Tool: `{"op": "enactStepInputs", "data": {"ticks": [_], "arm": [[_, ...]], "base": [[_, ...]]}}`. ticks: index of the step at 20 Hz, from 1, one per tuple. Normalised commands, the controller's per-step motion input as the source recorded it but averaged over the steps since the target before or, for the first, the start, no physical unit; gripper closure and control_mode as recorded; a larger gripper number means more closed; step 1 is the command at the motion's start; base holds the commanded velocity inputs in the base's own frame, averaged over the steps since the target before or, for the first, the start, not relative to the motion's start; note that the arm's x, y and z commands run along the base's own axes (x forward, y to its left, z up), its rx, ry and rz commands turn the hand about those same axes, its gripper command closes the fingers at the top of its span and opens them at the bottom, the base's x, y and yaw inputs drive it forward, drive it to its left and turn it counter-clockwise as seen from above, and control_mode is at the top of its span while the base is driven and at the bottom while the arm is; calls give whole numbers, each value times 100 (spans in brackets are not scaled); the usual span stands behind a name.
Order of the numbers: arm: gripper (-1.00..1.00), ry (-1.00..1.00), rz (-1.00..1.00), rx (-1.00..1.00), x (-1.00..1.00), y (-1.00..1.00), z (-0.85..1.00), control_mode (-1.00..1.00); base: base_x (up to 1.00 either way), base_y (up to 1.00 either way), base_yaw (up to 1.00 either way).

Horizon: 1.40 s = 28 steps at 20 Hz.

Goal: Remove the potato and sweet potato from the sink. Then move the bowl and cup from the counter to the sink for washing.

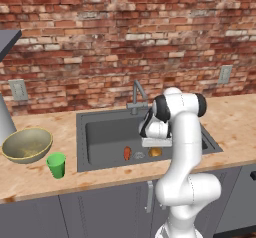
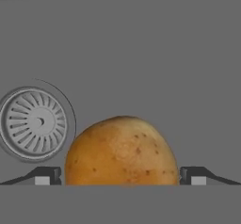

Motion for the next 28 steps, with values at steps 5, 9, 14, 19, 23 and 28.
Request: {"op": "enactStepInputs", "data": {"ticks": [5,9,14,19,23,28], "arm": [[-100,-4,0,1,-14,0,0,-100],[-100,-1,0,0,-17,0,0,-100],[-100,-1,0,0,-13,1,0,-100],[-100,-13,0,0,2,3,-2,-100],[-100,-20,0,0,12,6,-1,-100],[-100,-14,0,0,3,2,-3,-100]], "base": [[0,0,0],[0,0,0],[0,0,0],[0,0,0],[0,0,0],[0,0,0]]}}
